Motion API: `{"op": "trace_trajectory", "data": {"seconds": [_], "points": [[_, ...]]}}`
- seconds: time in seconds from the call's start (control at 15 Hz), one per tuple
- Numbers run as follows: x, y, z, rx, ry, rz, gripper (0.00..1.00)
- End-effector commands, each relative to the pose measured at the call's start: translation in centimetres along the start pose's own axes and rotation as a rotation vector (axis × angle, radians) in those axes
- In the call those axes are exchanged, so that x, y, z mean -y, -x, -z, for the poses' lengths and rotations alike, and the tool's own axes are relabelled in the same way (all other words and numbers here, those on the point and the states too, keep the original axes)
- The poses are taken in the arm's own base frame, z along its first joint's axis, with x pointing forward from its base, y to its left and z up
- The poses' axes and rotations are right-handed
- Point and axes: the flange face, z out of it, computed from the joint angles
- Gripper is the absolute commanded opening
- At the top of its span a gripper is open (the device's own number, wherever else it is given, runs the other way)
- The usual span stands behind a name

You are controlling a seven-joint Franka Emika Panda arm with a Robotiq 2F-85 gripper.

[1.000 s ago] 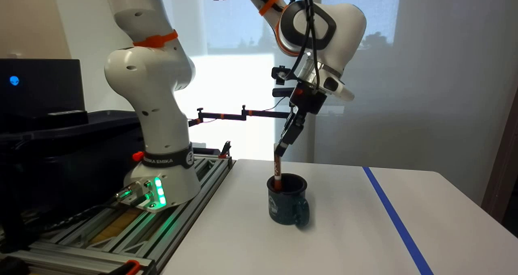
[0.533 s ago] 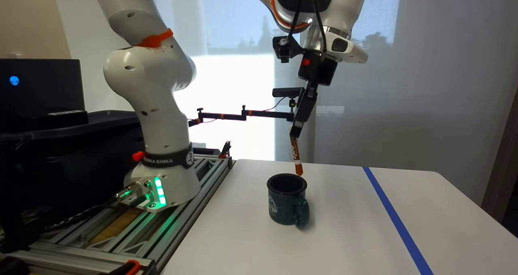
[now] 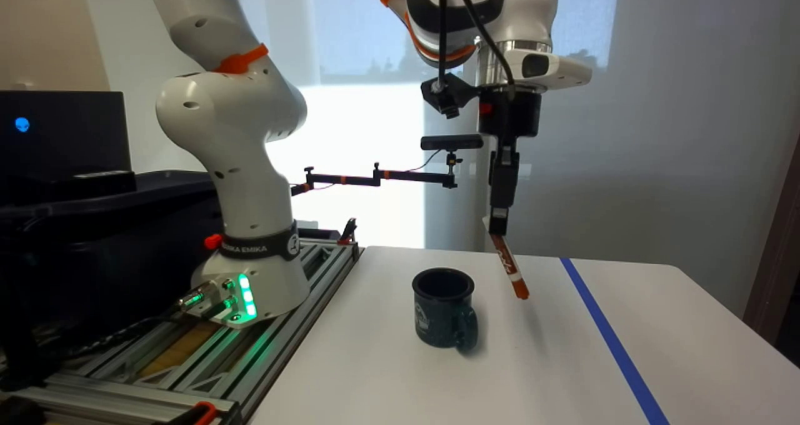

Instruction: Remove the marker from the cup

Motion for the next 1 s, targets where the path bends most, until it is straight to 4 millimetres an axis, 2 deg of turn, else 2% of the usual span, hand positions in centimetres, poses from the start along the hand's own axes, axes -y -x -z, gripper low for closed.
{"op": "trace_trajectory", "data": {"seconds": [0.0,0.33,0.4,0.47,0.93], "points": [[-1.5,0.6,-2.0,-0.079,-0.014,-0.031,0.05],[-4.2,1.7,-5.7,-0.102,-0.046,-0.056,0.05],[-5.0,0.9,-6.1,-0.098,-0.050,-0.055,0.05],[-5.4,1.2,-6.8,-0.088,-0.059,-0.051,0.05],[-5.8,0.2,-10.6,-0.149,-0.098,0.082,0.05]]}}
